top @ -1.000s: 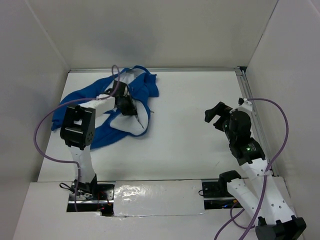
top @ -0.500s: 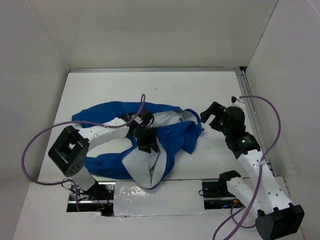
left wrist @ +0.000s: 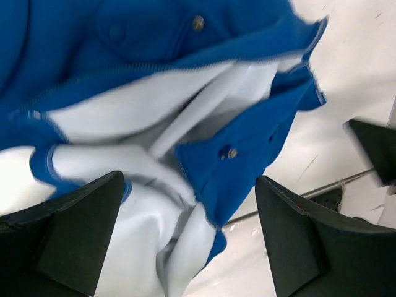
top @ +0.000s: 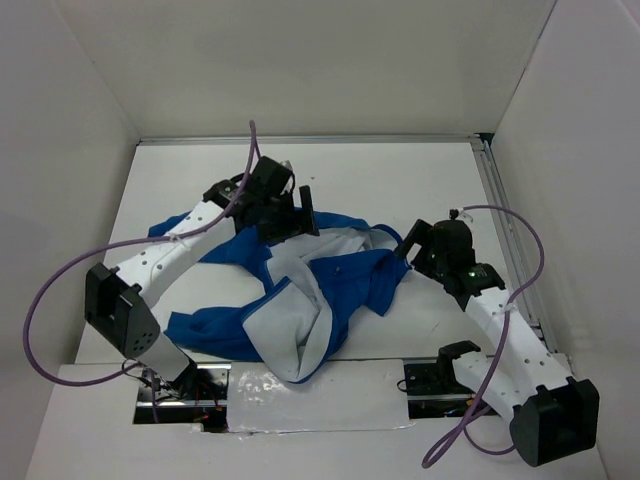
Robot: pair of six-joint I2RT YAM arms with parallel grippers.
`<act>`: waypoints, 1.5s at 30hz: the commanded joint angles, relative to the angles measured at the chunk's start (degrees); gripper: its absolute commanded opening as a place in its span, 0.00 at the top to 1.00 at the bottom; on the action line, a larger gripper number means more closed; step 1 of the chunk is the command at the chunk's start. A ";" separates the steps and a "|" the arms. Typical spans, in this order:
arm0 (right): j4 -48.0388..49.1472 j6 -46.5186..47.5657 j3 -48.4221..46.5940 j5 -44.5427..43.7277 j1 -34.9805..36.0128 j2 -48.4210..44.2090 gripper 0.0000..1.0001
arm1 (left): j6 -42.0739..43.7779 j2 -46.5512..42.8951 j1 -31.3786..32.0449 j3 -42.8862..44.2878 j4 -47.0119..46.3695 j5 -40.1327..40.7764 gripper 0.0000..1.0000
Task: Zip up the jacket
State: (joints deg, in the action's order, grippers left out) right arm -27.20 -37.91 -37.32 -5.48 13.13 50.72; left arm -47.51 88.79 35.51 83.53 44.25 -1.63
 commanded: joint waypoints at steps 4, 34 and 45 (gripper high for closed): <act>2.66 -5.68 7.69 7.92 0.67 -1.67 0.05 | 14.87 11.03 -2.37 10.16 -5.38 -4.15 0.01; 14.55 -6.48 -9.07 -12.36 2.17 25.40 1.00 | 25.28 20.47 -3.60 16.85 -14.28 -2.87 1.00; 3.46 12.85 -45.11 -27.13 2.43 21.27 1.00 | 26.23 -2.99 -3.87 16.33 -12.25 10.24 1.00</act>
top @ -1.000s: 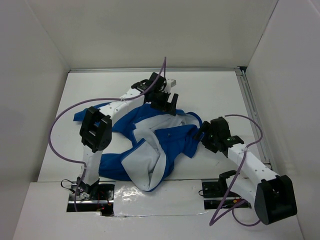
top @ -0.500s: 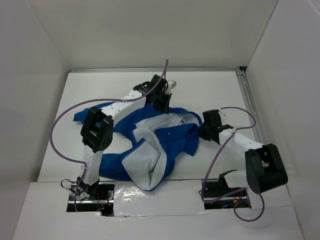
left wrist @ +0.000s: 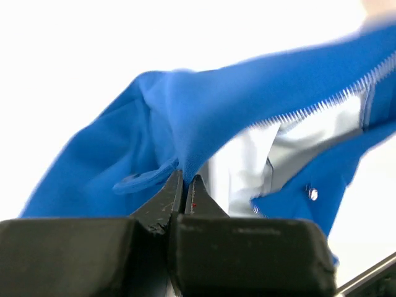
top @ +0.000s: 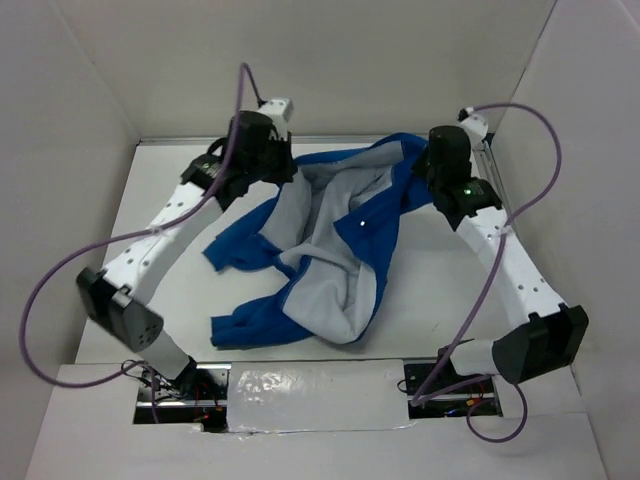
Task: Zip up the jacket
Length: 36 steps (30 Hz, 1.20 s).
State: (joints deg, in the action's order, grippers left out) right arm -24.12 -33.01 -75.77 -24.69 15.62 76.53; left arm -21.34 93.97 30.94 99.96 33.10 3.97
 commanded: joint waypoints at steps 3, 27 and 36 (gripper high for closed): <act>3.11 14.28 -11.58 -1.79 0.11 -8.49 1.00 | 1.82 -17.75 2.19 -6.17 -6.11 5.09 1.00; -5.76 26.53 -50.80 7.37 12.45 0.96 1.00 | 0.09 -34.74 10.72 -8.26 -2.87 10.18 1.00; 9.44 14.92 -15.03 24.41 -2.33 15.03 0.94 | -21.95 -12.70 7.39 -23.50 2.74 10.45 1.00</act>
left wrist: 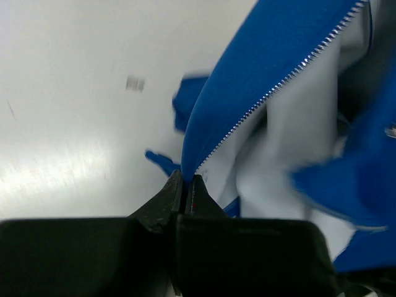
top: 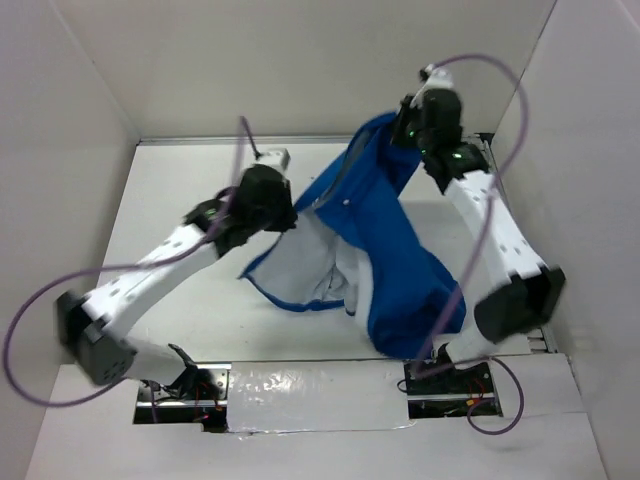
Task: Zip up the jacket
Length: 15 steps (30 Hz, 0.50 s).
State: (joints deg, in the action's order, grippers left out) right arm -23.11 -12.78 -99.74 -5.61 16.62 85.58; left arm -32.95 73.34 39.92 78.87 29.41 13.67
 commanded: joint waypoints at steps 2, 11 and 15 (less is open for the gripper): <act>5.91 -7.60 7.56 12.77 -6.50 11.15 0.84 | -10.83 15.21 -1.34 0.04 10.40 -2.23 0.89; 4.39 -7.18 16.23 17.12 -8.81 4.88 0.00 | -8.88 22.82 2.71 4.37 10.85 -6.90 0.01; 0.88 -4.72 22.21 11.86 -4.50 -2.60 0.00 | -10.90 15.71 -0.36 0.15 11.20 -8.57 0.01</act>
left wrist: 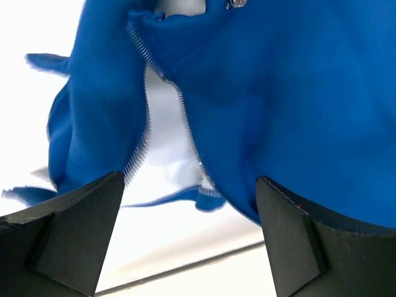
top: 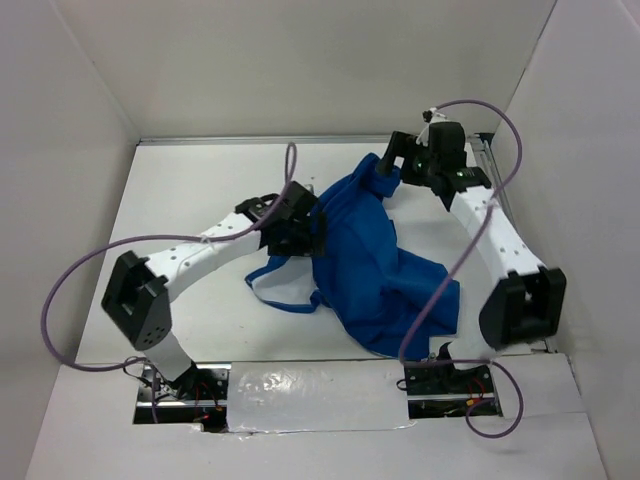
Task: Zip up the jacket
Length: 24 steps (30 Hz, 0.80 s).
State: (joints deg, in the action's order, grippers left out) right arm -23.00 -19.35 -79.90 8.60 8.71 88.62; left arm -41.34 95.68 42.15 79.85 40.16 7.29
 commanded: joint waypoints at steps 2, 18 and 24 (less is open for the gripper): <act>0.68 3.62 6.76 -3.76 8.05 -9.33 0.00 | -4.09 -12.78 -5.75 -5.13 0.62 -3.16 0.01; -11.70 -5.96 -3.05 -29.23 36.19 14.02 0.00 | -11.48 -25.98 -30.19 -27.20 1.86 -11.51 0.01; -14.26 -10.61 -11.41 -38.56 38.14 25.54 0.01 | -8.67 -24.75 -33.97 -29.93 -3.77 -14.23 0.01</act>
State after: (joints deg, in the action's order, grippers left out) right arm -34.28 -26.44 -86.24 -20.97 46.41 111.53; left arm -52.12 70.39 10.09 50.68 40.56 -4.38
